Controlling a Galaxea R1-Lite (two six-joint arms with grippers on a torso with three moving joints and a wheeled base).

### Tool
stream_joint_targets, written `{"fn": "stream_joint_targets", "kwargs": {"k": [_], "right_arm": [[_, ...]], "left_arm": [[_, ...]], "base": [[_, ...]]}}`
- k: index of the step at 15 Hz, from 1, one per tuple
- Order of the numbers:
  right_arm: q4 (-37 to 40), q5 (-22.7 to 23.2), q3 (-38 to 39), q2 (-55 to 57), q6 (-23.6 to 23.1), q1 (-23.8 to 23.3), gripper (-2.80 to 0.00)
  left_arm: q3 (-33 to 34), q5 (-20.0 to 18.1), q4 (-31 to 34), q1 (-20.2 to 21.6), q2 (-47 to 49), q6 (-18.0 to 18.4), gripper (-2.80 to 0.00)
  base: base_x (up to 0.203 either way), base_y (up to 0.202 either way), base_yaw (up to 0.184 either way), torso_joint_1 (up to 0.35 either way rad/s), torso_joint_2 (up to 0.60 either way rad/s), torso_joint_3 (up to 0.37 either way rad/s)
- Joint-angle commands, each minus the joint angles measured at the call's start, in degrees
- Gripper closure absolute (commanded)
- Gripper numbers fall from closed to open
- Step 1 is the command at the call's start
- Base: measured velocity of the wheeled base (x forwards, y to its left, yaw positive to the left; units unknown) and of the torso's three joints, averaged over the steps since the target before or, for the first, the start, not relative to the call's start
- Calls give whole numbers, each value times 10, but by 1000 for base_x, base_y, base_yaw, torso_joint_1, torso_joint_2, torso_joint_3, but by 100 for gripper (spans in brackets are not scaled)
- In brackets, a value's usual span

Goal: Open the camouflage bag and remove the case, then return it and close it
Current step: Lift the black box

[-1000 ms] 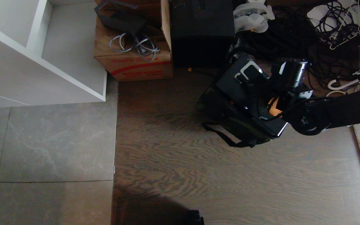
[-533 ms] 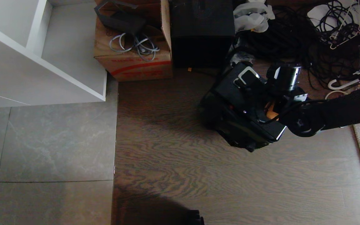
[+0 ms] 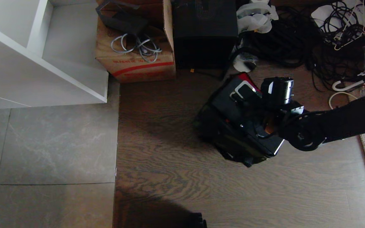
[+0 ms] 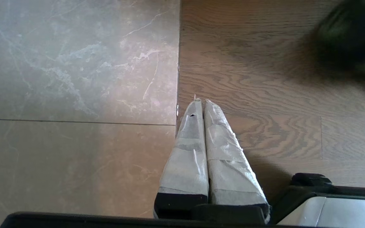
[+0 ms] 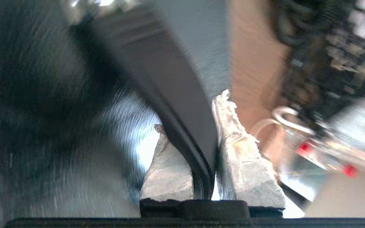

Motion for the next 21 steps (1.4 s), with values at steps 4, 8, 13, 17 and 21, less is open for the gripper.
{"fn": "stream_joint_targets", "kwargs": {"k": [4,8,13,17,21], "right_arm": [[-5,-5,6,26,37,5,0],[-12,-5,1,36,42,5,0],[-8,-5,-4,52,57,5,0],[-14,-5,-10,71,59,5,0],[-20,-5,-11,120,101,8,0]], "left_arm": [[5,0,0,0,0,0,0],[5,0,0,0,0,0,0],[5,0,0,0,0,0,0],[5,0,0,0,0,0,0],[5,0,0,0,0,0,0]], "base": [[0,0,0,0,0,0],[0,0,0,0,0,0],[0,0,0,0,0,0],[0,0,0,0,0,0],[0,0,0,0,0,0]]}}
